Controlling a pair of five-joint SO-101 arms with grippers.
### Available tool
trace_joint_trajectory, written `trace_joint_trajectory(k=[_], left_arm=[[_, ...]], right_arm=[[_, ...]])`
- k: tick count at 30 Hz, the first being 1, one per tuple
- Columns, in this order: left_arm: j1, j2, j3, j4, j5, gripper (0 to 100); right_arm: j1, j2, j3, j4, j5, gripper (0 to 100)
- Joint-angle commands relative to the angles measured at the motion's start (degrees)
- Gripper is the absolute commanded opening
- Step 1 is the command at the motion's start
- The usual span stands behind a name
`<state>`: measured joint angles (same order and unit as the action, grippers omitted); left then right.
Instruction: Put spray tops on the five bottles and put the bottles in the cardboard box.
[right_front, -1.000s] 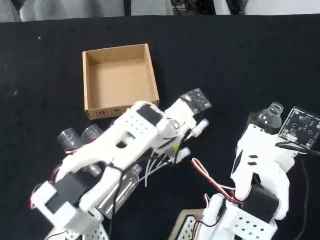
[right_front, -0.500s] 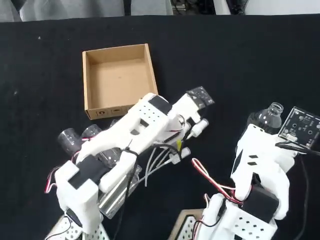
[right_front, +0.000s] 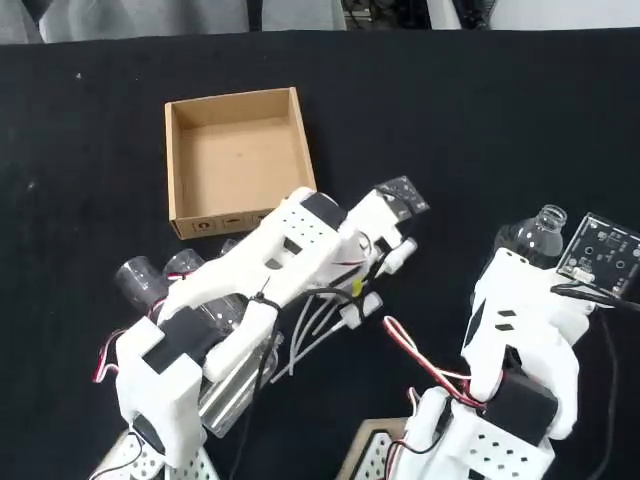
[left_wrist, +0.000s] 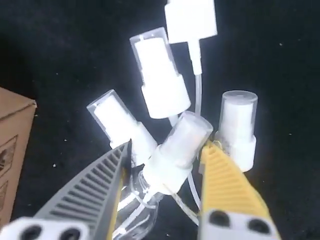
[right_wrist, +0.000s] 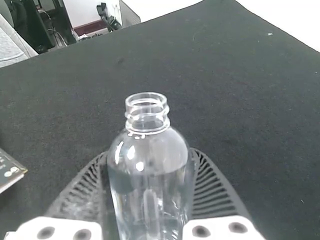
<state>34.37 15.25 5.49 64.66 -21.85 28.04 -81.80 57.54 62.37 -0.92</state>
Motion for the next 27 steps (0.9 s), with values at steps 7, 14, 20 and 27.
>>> trace_joint_trajectory(k=[7, 14, 20, 27], left_arm=[[-0.31, -0.18, -2.24, 2.73, -0.35, 21], [-0.31, -0.18, -2.07, 2.73, -0.53, 21], [-0.75, -0.18, -2.33, 4.22, -2.37, 21], [-0.22, -0.53, -2.33, 4.31, -2.29, 10]], right_arm=[[1.32, -1.36, 0.31, -1.93, 0.70, 2.1], [1.32, -1.36, 0.31, -1.85, 0.79, 2.1], [1.32, -1.36, 0.31, -1.76, 0.79, 2.1], [1.32, -1.36, 0.31, -1.85, 0.79, 2.1]])
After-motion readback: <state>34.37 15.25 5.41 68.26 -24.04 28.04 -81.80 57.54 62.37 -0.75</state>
